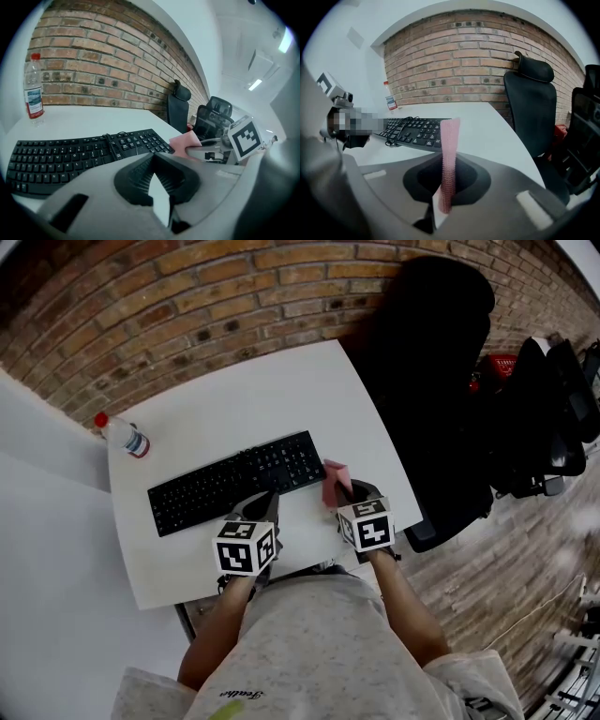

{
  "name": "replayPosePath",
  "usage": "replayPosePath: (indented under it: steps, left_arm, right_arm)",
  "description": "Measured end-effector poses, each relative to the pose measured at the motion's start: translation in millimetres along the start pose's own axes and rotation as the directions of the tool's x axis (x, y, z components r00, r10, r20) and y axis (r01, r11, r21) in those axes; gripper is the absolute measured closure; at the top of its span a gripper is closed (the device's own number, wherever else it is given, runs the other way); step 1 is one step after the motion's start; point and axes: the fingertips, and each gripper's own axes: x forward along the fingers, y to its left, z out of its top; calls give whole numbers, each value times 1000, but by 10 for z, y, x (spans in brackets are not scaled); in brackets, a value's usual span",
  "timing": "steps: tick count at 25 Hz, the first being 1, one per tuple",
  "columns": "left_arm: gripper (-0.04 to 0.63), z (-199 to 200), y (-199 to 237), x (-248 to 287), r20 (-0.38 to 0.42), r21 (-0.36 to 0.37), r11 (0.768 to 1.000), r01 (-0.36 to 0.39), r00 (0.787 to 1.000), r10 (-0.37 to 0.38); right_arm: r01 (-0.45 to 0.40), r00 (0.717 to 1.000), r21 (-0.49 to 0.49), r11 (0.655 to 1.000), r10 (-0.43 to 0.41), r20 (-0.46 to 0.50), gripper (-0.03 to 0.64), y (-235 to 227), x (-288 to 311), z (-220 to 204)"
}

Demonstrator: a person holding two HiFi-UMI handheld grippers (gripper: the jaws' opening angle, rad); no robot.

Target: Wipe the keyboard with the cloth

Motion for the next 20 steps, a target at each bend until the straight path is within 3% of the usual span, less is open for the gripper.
replayPosePath:
  steps: [20]
  left_arm:
    - [598, 94, 179, 24, 78, -103, 988, -117, 989, 125]
  right_arm:
    - [-126, 992, -104, 987, 126, -6, 592, 66, 326, 316]
